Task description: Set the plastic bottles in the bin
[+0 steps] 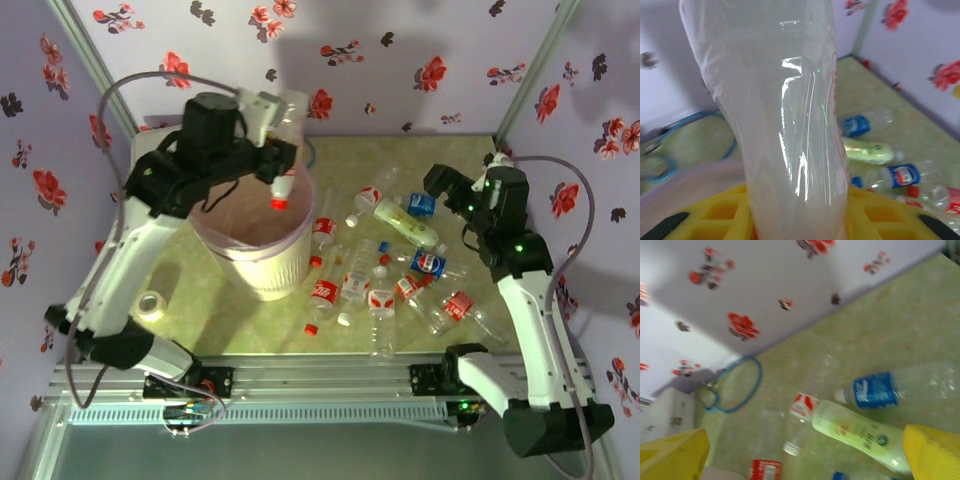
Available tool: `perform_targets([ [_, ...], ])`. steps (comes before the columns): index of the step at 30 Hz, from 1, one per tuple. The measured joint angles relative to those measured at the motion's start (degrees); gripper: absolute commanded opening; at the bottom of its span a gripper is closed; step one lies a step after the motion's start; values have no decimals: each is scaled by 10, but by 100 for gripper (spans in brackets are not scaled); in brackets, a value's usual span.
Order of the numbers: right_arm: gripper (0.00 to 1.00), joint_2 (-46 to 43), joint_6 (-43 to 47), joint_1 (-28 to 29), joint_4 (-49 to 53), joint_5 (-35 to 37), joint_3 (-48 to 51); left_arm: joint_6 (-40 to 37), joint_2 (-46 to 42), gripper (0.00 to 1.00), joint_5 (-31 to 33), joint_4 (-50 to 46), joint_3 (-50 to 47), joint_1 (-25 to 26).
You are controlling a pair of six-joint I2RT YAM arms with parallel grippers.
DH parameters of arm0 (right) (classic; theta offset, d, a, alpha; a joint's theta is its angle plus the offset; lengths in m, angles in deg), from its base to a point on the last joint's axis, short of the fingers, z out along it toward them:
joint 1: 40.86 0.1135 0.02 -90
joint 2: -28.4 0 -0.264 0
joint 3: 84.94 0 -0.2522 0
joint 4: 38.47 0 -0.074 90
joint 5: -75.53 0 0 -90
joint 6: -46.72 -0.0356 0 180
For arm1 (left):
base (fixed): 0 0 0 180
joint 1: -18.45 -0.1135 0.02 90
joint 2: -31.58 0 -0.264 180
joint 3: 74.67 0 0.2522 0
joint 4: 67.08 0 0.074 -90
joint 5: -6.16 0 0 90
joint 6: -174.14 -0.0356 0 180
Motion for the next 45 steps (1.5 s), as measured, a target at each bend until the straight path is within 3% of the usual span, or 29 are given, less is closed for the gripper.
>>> perform_targets([
  [6, 99, 30, 11, -5, 32, 21, 3, -12, -59, 9, 80, -59, -84, -18],
  [13, 99, 45, 26, -9, 53, 33, 12, -27, -13, 1, 109, -101, -170, -20],
  [22, 99, 87, 31, -21, 70, 37, 16, -74, 20, 0, 79, -70, -284, -26],
  [32, 99, 87, 41, -38, 73, 37, 27, -84, 71, 0, 11, 34, -388, -50],
  [41, 99, 90, 40, -68, 77, 35, 44, -84, 140, 17, 7, 126, -454, -51],
  [43, 99, 95, 38, -78, 76, 30, 49, -83, 155, 26, 7, 137, -455, -51],
  [45, 100, 101, 30, -90, 71, 21, 58, -82, 160, 42, 7, 145, -455, -51],
])
